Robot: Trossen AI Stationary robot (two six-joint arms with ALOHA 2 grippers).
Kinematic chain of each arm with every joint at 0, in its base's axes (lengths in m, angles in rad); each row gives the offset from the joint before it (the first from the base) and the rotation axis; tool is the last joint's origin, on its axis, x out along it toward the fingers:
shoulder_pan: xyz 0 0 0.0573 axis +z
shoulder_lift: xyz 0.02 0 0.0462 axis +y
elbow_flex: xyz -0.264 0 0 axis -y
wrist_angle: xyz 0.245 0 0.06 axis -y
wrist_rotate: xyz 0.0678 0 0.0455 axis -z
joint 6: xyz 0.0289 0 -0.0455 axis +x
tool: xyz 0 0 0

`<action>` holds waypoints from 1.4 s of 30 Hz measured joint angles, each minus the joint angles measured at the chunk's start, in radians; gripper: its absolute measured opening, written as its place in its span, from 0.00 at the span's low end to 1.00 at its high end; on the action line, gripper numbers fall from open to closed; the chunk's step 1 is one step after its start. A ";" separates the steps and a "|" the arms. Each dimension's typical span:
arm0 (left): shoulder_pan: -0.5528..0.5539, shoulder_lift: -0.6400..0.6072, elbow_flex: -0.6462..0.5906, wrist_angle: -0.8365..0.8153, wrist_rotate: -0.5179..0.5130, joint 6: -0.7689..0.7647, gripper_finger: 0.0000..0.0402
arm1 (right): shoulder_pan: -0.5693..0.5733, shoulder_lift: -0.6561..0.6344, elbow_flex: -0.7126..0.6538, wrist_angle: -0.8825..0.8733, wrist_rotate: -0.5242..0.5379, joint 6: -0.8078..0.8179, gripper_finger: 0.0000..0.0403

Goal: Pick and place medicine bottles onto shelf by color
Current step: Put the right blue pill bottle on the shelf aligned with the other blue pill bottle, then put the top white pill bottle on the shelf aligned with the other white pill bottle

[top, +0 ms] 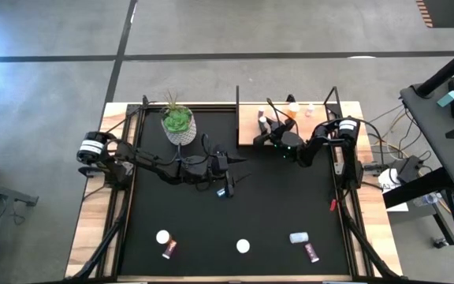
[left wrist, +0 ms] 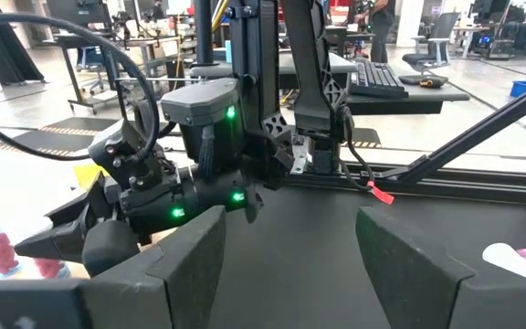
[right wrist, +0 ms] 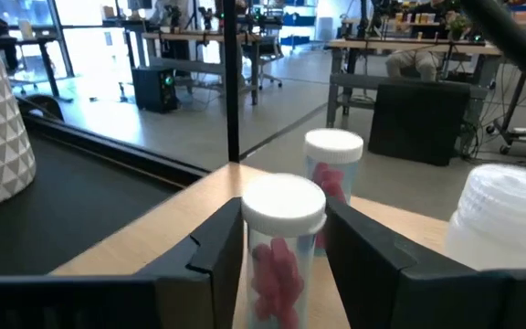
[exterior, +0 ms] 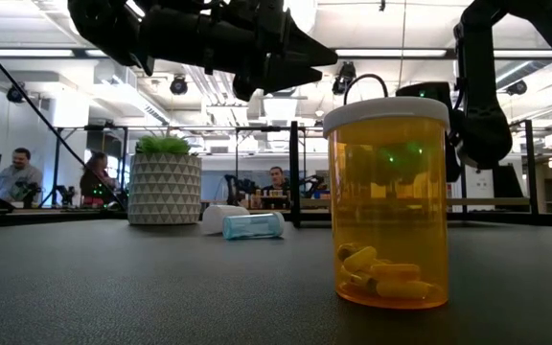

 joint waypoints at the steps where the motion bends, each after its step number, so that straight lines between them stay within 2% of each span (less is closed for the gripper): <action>1: 0.000 0.000 0.000 0.000 0.000 0.000 0.57 | 0.000 0.000 -0.001 -0.003 0.000 0.000 0.36; 15: 0.000 -0.003 0.000 -0.002 0.000 0.000 0.57 | 0.003 -0.035 -0.017 -0.026 0.000 0.000 0.51; 20: 0.000 -0.020 0.000 -0.023 -0.006 0.000 0.57 | 0.019 -0.124 -0.042 -0.102 -0.001 0.004 0.54; 25: 0.000 -0.040 0.000 -0.031 -0.010 0.000 0.57 | 0.049 -0.276 -0.056 -0.299 -0.016 0.042 0.55; 31: 0.000 -0.048 0.000 -0.097 -0.011 -0.033 0.57 | 0.074 -0.513 -0.048 -0.644 -0.173 0.125 0.56; 38: 0.000 -0.048 0.000 -0.311 -0.011 -0.265 0.57 | 0.079 -0.746 -0.047 -0.936 -0.492 0.161 0.56; 42: 0.000 -0.060 0.000 -0.477 -0.010 -0.400 0.57 | 0.097 -0.825 -0.047 -1.058 -0.619 0.161 0.56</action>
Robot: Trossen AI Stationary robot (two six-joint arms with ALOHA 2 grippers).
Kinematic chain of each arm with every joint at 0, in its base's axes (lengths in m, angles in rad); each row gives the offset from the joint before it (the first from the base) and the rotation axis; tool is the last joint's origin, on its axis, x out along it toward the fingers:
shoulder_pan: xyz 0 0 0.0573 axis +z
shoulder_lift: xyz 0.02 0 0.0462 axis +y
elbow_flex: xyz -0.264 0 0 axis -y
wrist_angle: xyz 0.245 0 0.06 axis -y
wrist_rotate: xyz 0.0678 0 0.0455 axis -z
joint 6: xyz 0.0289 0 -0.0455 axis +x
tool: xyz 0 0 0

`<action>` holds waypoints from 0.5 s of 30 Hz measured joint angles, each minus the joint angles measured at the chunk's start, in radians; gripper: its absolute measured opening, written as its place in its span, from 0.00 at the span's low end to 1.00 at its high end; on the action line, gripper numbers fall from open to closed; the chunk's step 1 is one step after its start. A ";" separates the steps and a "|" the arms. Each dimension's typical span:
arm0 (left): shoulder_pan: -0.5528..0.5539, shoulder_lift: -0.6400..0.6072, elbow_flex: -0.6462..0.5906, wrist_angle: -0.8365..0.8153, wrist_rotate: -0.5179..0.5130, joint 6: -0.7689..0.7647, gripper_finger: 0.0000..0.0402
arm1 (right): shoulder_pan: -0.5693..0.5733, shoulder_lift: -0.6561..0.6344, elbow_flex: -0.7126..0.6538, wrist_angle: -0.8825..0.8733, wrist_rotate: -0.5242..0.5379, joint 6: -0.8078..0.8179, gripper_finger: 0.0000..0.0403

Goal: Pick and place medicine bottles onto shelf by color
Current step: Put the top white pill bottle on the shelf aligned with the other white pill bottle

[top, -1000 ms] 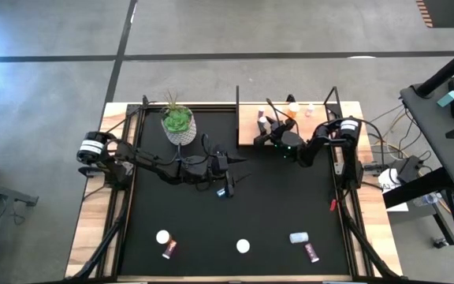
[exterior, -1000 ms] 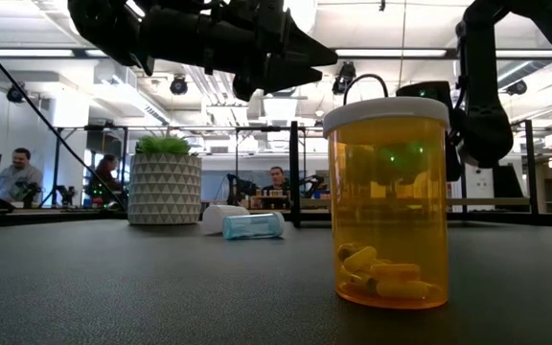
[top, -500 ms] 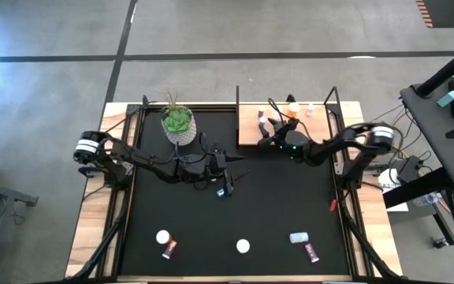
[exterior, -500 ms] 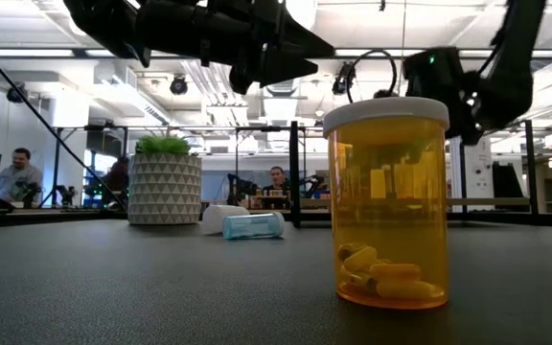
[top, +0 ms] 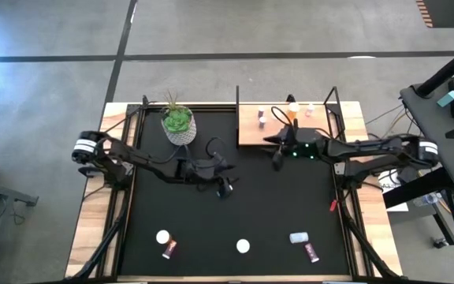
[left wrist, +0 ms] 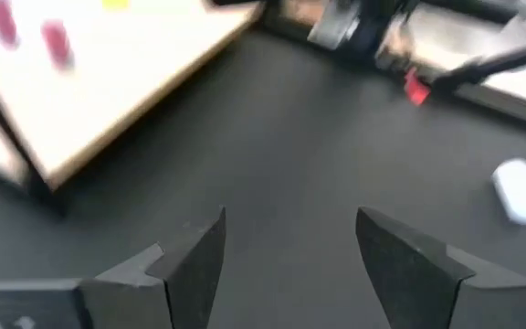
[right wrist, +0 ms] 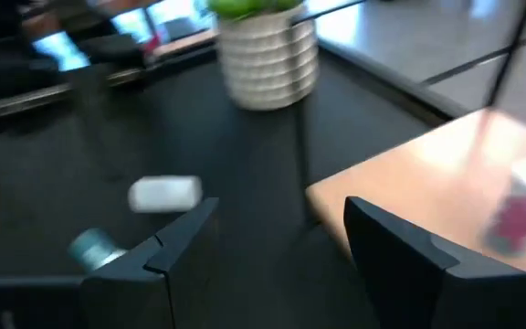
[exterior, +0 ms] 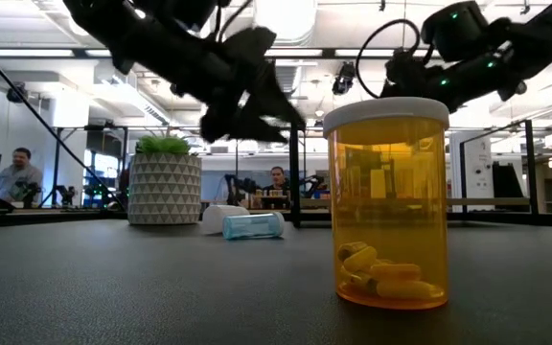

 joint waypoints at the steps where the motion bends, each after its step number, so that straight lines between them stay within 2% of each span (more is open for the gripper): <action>1: 0.000 -0.008 0.001 -0.052 0.000 -0.031 0.57 | 0.007 -0.014 0.000 -0.022 -0.020 0.000 0.56; 8: 0.016 -0.055 0.003 -0.338 -0.056 -0.285 0.57 | 0.068 -0.073 0.000 -0.112 -0.071 -0.008 0.56; 15: 0.040 -0.025 0.002 -0.459 -0.056 -0.415 0.57 | 0.098 -0.071 0.000 -0.115 -0.070 -0.031 0.56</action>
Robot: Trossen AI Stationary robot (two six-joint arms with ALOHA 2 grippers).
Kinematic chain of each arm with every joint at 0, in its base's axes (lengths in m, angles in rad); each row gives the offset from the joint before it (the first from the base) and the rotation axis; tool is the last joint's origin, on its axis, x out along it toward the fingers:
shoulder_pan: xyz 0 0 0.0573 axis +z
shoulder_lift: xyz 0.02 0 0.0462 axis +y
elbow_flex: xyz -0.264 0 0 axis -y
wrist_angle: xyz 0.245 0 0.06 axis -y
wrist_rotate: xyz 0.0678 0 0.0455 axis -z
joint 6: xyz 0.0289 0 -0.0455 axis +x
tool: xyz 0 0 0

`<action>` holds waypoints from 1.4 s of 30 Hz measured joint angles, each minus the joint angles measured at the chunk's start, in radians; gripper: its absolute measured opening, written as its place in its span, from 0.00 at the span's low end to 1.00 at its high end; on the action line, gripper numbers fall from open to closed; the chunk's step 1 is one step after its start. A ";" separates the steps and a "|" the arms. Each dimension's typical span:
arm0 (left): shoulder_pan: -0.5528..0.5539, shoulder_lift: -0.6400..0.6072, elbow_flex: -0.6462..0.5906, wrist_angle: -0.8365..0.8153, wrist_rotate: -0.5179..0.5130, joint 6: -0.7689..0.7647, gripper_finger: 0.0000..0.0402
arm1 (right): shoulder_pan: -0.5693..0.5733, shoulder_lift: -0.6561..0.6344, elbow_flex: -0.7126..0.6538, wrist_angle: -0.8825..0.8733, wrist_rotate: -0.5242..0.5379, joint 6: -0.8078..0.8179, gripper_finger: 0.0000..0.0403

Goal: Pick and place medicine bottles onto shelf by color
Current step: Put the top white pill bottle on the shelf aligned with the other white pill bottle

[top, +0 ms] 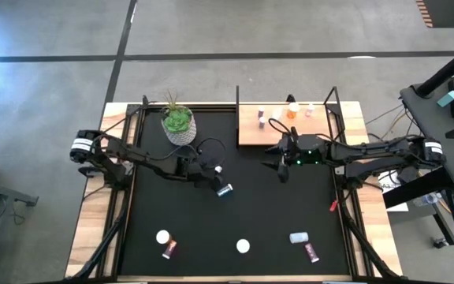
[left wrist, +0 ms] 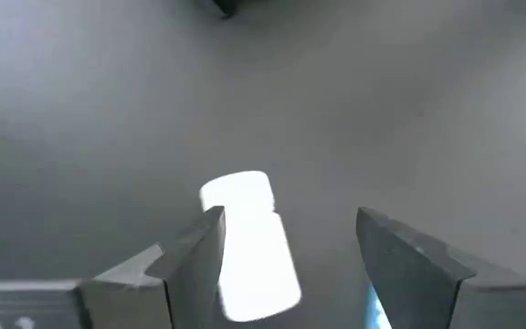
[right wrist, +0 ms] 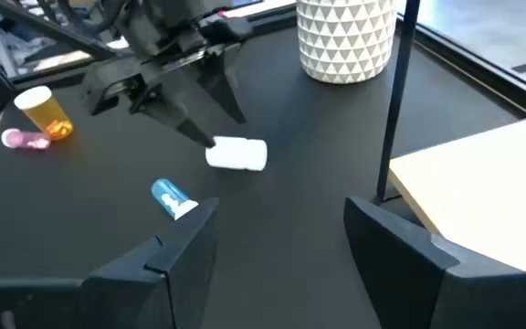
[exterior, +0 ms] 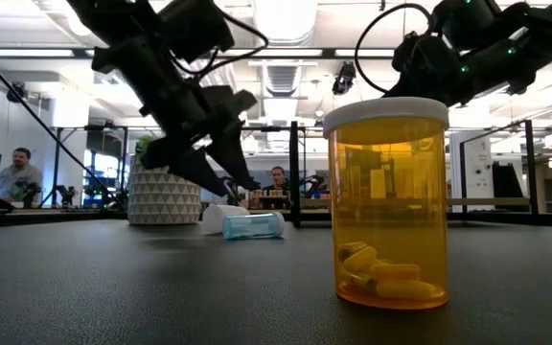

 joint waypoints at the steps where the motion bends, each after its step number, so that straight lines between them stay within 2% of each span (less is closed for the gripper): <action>1: 0.002 0.004 0.001 0.000 0.000 0.000 0.57 | 0.000 0.000 0.000 -0.003 0.000 -0.007 0.56; 13: 0.009 0.091 0.007 0.002 0.006 -0.029 0.57 | 0.000 0.021 0.000 -0.003 0.004 -0.029 0.56; 22: 0.007 0.132 0.005 -0.005 0.055 -0.051 0.57 | 0.000 0.021 0.000 -0.001 0.006 -0.028 0.56; 25: 0.007 0.131 0.005 -0.008 0.056 -0.051 0.53 | 0.000 0.021 0.000 -0.001 0.007 -0.025 0.56; 32: 0.007 0.127 0.005 0.011 0.074 -0.045 0.33 | 0.000 0.021 0.000 0.001 0.007 -0.027 0.56; 35: 0.006 0.122 0.012 0.018 0.075 -0.035 0.30 | 0.000 0.019 0.000 0.013 0.008 -0.052 0.56; 39: 0.005 0.106 0.042 0.140 0.074 0.066 0.34 | 0.000 0.010 0.000 0.053 0.007 -0.069 0.56; 42: 0.003 0.090 0.062 0.311 0.073 0.200 0.37 | 0.000 -0.002 0.000 0.096 0.006 -0.103 0.56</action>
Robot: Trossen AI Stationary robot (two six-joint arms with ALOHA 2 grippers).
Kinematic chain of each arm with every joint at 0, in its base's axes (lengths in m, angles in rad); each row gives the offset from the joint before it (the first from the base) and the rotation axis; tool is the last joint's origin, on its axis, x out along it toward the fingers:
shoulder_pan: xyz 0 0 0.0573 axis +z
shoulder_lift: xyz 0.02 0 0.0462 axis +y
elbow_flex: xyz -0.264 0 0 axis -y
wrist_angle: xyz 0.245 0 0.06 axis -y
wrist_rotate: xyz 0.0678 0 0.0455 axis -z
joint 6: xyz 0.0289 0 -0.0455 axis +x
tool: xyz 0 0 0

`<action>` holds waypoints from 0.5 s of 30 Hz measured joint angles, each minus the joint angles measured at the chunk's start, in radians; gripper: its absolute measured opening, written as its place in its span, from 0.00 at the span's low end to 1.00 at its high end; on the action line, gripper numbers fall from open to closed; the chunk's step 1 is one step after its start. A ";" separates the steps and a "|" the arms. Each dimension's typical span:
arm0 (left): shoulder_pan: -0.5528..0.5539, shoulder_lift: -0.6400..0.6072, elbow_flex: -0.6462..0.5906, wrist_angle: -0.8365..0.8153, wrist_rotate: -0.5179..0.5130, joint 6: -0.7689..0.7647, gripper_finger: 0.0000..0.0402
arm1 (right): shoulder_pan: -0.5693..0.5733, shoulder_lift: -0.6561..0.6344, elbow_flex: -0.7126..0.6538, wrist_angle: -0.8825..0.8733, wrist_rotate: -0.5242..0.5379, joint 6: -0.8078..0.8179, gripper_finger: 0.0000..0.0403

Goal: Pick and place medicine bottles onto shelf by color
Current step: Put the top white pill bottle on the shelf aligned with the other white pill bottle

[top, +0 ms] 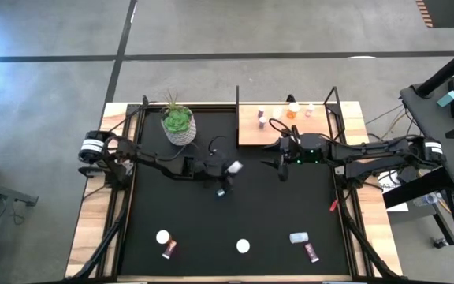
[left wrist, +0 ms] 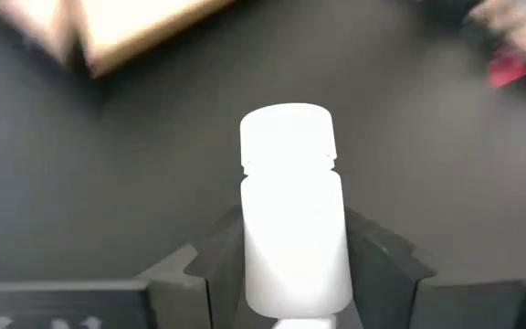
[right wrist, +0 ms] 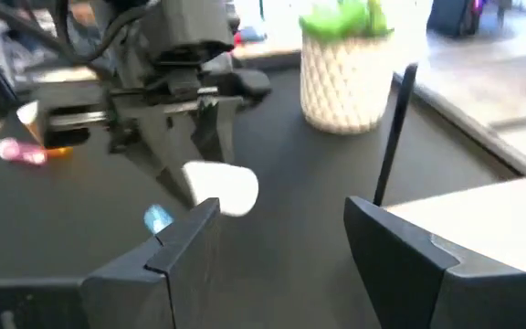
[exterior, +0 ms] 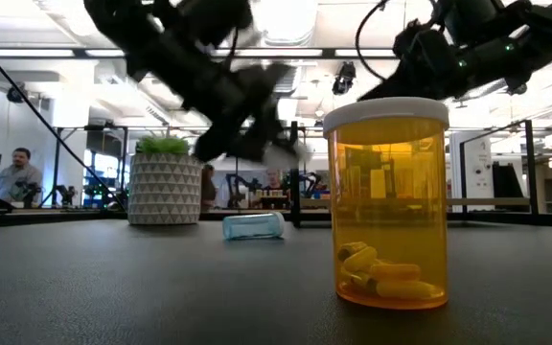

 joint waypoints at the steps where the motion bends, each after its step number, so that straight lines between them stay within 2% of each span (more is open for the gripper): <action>1: -0.002 -0.006 0.006 0.053 0.000 0.051 0.37 | 0.000 -0.002 0.000 0.022 -0.009 -0.020 0.56; 8: -0.034 -0.041 0.039 0.334 -0.003 0.445 0.34 | 0.009 -0.033 0.001 0.143 -0.217 -0.214 0.56; 15: -0.063 -0.051 0.036 0.542 -0.005 0.727 0.33 | 0.017 -0.080 0.020 0.171 -0.243 -0.243 0.56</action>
